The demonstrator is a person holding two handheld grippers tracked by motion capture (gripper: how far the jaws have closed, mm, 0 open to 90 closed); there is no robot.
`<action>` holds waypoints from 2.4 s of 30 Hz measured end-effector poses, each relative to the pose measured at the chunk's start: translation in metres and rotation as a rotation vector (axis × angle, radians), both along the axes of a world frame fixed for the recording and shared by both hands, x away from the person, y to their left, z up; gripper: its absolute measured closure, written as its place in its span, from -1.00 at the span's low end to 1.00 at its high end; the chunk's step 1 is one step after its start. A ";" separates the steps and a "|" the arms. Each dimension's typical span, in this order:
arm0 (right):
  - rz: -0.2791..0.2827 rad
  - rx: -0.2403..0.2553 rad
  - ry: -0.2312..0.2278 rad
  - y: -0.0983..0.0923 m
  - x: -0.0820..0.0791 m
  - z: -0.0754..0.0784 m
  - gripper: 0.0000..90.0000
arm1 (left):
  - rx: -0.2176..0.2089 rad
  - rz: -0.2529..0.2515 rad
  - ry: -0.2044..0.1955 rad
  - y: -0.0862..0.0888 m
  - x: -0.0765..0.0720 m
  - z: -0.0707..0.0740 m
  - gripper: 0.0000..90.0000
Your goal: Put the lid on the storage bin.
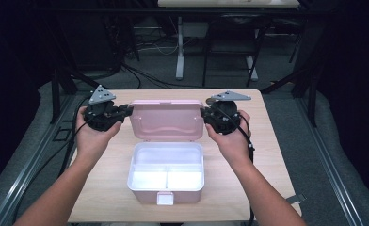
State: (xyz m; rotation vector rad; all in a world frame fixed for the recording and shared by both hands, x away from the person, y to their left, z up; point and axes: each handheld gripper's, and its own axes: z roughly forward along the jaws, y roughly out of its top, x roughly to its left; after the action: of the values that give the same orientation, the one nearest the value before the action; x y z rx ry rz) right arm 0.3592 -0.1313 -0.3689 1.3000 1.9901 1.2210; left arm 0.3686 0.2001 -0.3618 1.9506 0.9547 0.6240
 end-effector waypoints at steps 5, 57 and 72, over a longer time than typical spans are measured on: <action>0.000 -0.003 -0.006 0.004 0.003 0.006 0.77 | 0.003 -0.006 -0.004 0.000 -0.003 0.000 0.78; 0.120 0.010 -0.004 -0.007 -0.054 0.004 0.57 | -0.028 -0.126 0.006 0.012 -0.049 -0.005 0.53; 0.138 0.006 -0.005 -0.009 -0.066 0.001 0.57 | -0.049 -0.140 0.015 0.017 -0.059 -0.015 0.46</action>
State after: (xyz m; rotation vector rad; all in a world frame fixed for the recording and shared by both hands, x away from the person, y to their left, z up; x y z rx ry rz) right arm 0.2934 -0.1401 -0.3674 1.1779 2.1035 1.2919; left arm 0.3098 0.2169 -0.3768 1.9614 0.8266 0.5014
